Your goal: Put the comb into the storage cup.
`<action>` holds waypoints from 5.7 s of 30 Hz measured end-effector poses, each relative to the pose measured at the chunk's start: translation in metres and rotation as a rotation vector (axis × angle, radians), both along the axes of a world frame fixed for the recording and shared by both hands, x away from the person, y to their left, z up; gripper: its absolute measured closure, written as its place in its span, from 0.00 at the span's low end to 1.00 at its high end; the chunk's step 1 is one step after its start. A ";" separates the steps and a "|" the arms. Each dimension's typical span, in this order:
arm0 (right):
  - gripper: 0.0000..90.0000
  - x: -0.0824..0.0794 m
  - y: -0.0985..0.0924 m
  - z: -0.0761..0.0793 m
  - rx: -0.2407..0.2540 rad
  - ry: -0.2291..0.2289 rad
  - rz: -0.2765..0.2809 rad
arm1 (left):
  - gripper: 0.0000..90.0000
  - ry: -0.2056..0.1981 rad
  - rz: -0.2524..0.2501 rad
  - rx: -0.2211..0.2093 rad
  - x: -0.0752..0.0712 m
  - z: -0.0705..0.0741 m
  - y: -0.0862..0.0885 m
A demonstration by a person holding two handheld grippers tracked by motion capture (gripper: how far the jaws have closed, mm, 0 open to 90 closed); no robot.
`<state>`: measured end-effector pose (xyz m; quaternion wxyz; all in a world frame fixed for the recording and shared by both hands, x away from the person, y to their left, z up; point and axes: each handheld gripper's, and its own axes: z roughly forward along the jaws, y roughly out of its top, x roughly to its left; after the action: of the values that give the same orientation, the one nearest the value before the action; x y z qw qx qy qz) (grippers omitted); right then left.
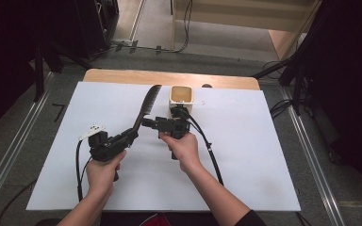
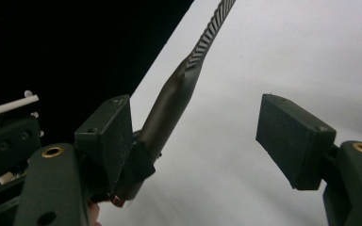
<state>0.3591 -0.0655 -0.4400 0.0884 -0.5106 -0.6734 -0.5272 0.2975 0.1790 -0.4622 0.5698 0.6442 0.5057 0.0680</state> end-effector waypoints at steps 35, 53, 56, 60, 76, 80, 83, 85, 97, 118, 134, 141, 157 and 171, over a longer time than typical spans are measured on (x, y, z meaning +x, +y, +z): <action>0.62 0.007 0.035 -0.017 0.164 0.127 -0.059 | 0.82 -0.023 0.023 0.013 -0.004 -0.001 -0.006; 0.75 0.008 0.032 -0.014 0.222 0.172 -0.052 | 0.82 -0.038 0.010 -0.010 -0.005 0.001 -0.006; 0.76 0.008 0.031 -0.013 0.225 0.177 -0.045 | 0.81 -0.031 0.005 -0.017 -0.005 0.002 -0.006; 0.77 0.007 0.030 -0.012 0.232 0.180 -0.035 | 0.81 -0.033 0.000 0.006 -0.006 0.005 -0.008; 0.78 0.008 0.023 -0.008 0.151 0.151 -0.011 | 0.48 0.023 -0.083 0.011 -0.004 0.018 0.001; 0.78 0.008 0.019 -0.007 0.137 0.139 0.000 | 0.44 0.068 -0.159 0.012 -0.003 0.021 0.003; 0.78 0.008 0.017 -0.006 0.109 0.123 0.012 | 0.42 0.094 -0.195 0.011 -0.003 0.022 0.003; 0.78 0.008 0.014 -0.006 0.092 0.115 0.014 | 0.42 0.100 -0.214 0.035 -0.004 0.021 0.003; 0.78 0.007 0.000 -0.005 0.025 0.084 0.041 | 0.36 0.179 -0.343 0.087 0.001 0.017 0.009; 0.78 0.002 -0.009 -0.001 -0.066 0.006 0.104 | 0.36 0.134 -0.485 0.312 -0.005 0.003 0.019; 0.78 0.006 -0.028 0.002 -0.017 -0.014 0.132 | 0.36 0.123 -0.503 0.368 -0.014 -0.002 0.026; 0.78 0.013 -0.036 0.009 -0.004 -0.030 0.132 | 0.36 0.121 -0.512 0.359 -0.016 -0.004 0.026; 0.78 0.024 -0.044 0.026 -0.002 -0.063 0.105 | 0.36 0.124 -0.509 0.349 -0.016 -0.004 0.027; 0.78 0.038 -0.056 0.041 -0.010 -0.085 0.064 | 0.36 0.131 -0.500 0.341 -0.014 -0.007 0.029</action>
<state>0.3970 -0.1213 -0.3989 0.0740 -0.4662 -0.6953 -0.5419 0.2835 0.2079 -0.4696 0.4186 0.8380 0.3486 -0.0322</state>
